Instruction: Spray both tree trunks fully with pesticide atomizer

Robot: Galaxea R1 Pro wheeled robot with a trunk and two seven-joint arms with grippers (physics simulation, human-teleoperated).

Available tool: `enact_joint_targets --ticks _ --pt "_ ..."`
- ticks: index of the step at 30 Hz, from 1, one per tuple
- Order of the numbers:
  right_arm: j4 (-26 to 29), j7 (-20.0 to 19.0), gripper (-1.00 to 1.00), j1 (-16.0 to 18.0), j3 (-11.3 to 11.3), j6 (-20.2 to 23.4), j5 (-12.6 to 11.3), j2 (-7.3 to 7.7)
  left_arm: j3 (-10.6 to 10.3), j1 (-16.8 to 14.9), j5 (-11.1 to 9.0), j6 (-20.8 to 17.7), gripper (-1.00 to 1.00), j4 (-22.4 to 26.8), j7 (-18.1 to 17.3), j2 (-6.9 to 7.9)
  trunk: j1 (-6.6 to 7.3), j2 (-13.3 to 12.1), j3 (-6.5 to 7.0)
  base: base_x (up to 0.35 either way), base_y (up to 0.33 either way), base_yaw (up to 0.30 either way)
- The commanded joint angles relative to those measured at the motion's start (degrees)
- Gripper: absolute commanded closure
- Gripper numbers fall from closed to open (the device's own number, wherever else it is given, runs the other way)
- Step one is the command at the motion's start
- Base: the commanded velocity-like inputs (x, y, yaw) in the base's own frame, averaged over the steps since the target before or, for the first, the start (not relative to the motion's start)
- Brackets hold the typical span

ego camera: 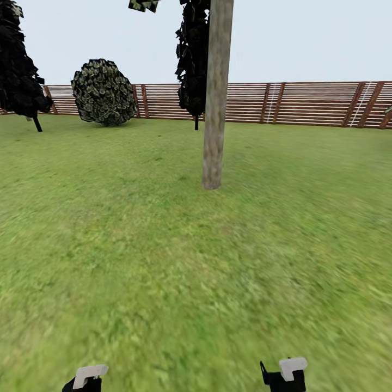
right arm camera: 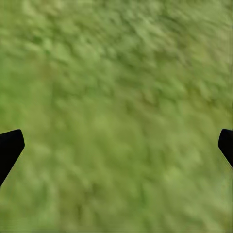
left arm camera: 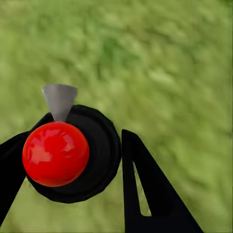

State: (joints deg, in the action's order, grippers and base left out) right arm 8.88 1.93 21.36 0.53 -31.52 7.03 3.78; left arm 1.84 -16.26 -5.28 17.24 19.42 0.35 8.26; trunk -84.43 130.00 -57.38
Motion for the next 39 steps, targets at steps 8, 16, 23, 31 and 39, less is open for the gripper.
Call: enact_joint_targets --ticks 8,16,23,31,39 --pt "0.00 0.00 -1.00 0.00 0.00 -0.03 0.00 -0.09 0.00 0.00 0.00 -0.06 1.00 0.01 0.01 0.00 0.00 0.00 0.00 0.337 0.000 0.000" --pt "-0.02 0.00 -1.00 0.00 0.00 -0.03 0.00 -0.09 0.00 0.00 0.00 -0.06 1.00 0.01 0.01 0.00 0.00 0.00 0.00 0.337 0.000 0.000" --pt "0.00 0.00 -1.00 0.00 0.00 -0.02 0.01 -0.09 0.00 0.00 0.00 -0.02 1.00 0.01 0.01 0.00 0.00 0.00 0.00 0.338 0.000 0.000" --pt "0.00 0.00 -1.00 0.00 0.00 -0.03 0.04 -0.07 -0.03 0.00 0.00 0.07 1.00 0.01 0.00 0.00 0.00 0.00 0.00 0.337 0.000 0.000" --pt "0.00 0.00 -1.00 0.00 0.00 -0.02 0.05 -0.07 0.00 0.00 0.00 0.01 1.00 0.01 0.00 0.11 0.00 0.00 0.00 0.337 0.000 -0.052"
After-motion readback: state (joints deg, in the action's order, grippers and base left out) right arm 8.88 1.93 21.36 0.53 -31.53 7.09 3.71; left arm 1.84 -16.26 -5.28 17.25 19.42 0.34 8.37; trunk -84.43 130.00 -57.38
